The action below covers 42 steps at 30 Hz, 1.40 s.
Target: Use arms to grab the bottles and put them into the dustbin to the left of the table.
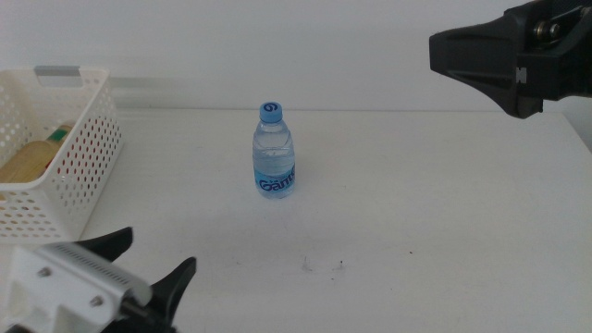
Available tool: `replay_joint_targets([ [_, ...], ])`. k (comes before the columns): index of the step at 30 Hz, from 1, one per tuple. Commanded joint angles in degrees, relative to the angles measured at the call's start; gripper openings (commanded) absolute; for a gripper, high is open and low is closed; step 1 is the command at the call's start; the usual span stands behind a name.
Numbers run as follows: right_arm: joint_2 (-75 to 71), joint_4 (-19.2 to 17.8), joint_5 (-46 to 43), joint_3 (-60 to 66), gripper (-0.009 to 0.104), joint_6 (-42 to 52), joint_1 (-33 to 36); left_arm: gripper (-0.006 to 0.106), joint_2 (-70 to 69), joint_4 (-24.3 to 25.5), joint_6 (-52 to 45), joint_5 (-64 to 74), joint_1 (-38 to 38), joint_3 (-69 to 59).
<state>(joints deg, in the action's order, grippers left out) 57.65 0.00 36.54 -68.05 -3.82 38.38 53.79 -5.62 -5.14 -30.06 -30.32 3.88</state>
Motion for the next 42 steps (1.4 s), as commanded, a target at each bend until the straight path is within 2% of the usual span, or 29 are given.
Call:
replay_joint_targets([
  [1, -0.1, -0.7, -0.2, -0.1, 0.090, 0.2, -0.2, 0.094, 7.3, 1.2, 2.9, -10.0, 0.0, -0.2],
  [7, -0.1, -0.7, -0.2, -0.1, 0.090, 0.2, -0.2, 0.094, 26.1, 0.4, 5.1, -33.5, 0.0, 1.1],
  [10, -0.1, -0.7, -0.2, -0.1, 0.090, 0.2, -0.2, 0.094, 34.8, 0.2, 6.8, -38.1, 0.0, 5.3],
  [15, -0.1, -0.7, -0.2, -0.1, 0.090, 0.2, -0.2, 0.094, 45.3, 2.0, 7.5, -38.2, 0.0, 15.4],
  [24, -0.1, -0.7, -0.2, -0.1, 0.090, 0.2, -0.2, 0.094, 57.5, 2.2, 7.8, -32.6, 1.6, 30.3],
  [34, -0.1, -0.7, -0.2, -0.1, 0.090, 0.2, -0.2, 0.094, 66.2, 11.0, 9.9, -25.8, 5.7, 42.7],
  [42, -0.1, -0.7, -0.2, -0.1, 0.090, 0.2, -0.2, 0.094, 71.9, 10.7, 9.9, -22.5, 5.8, 51.1],
])
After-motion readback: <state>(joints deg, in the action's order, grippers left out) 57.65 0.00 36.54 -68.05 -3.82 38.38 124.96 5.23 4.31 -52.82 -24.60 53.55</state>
